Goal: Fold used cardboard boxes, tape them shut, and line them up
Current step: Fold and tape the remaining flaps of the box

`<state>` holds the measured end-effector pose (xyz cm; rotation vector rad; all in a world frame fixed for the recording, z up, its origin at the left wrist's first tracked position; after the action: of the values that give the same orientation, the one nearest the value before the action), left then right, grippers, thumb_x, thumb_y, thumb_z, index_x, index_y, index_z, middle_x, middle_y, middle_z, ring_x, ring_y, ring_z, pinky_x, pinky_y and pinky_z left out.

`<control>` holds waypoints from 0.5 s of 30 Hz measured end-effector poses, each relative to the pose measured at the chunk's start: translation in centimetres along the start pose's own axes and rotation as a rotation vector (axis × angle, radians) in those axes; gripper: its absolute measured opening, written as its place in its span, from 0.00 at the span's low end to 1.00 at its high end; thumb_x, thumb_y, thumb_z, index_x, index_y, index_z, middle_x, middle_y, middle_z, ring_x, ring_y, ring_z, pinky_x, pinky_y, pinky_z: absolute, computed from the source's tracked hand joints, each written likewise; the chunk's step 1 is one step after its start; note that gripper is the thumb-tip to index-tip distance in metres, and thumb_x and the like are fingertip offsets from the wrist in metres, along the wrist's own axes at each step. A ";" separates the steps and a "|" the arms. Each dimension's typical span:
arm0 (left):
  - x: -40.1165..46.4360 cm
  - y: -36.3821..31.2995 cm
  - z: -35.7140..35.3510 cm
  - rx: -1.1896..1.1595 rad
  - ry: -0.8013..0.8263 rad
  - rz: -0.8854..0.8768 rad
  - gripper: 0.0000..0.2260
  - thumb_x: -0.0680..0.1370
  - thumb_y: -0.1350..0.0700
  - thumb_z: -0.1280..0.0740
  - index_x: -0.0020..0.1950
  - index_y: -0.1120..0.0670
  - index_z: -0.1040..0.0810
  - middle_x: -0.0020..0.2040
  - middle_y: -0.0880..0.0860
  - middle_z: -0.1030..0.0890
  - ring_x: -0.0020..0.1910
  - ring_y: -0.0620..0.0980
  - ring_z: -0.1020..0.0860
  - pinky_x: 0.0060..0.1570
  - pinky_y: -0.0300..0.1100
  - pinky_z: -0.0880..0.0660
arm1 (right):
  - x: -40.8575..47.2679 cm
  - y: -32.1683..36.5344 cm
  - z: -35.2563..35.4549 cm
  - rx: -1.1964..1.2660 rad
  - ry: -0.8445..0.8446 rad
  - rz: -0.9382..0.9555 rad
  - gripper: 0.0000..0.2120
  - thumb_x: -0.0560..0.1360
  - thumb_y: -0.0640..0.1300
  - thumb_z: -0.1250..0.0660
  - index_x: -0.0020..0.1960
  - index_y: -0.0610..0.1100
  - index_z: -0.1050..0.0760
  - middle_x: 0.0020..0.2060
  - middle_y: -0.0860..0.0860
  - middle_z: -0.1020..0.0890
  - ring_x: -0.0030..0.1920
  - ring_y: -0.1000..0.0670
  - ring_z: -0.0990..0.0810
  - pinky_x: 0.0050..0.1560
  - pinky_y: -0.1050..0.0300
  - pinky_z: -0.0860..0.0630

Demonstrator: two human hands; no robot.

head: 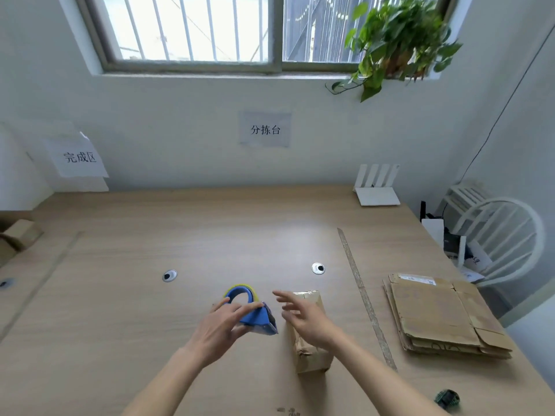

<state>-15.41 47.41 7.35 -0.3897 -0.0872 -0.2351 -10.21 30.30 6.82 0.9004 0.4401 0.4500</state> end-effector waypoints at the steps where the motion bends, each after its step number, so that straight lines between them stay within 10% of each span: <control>1: 0.5 -0.6 1.5 0.029 -0.042 -0.035 0.21 0.79 0.40 0.42 0.71 0.26 0.42 0.55 0.38 0.22 0.56 0.39 0.26 0.72 0.34 0.47 | 0.2 1.3 0.3 0.012 0.012 0.008 0.24 0.82 0.41 0.39 0.68 0.69 0.33 0.65 0.57 0.23 0.64 0.58 0.23 0.69 0.54 0.27; 15: 2.8 -4.8 11.5 0.138 -0.045 -0.126 0.23 0.77 0.36 0.52 0.70 0.20 0.55 0.52 0.41 0.24 0.57 0.45 0.27 0.67 0.41 0.38 | -1.4 11.5 7.1 0.014 -0.155 0.149 0.13 0.80 0.41 0.33 0.51 0.61 0.22 0.51 0.57 0.18 0.51 0.55 0.19 0.52 0.65 0.23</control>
<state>-14.29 46.91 20.08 -0.2526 -0.1716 -0.3429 -9.66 31.26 20.37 0.9780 0.2357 0.5090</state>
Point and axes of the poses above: each hand's wrist, its own x-axis towards the middle knuckle, its own z-axis out of the back of the hand, y = z × x, the point moved 10 cm from there along x, towards the middle knuckle
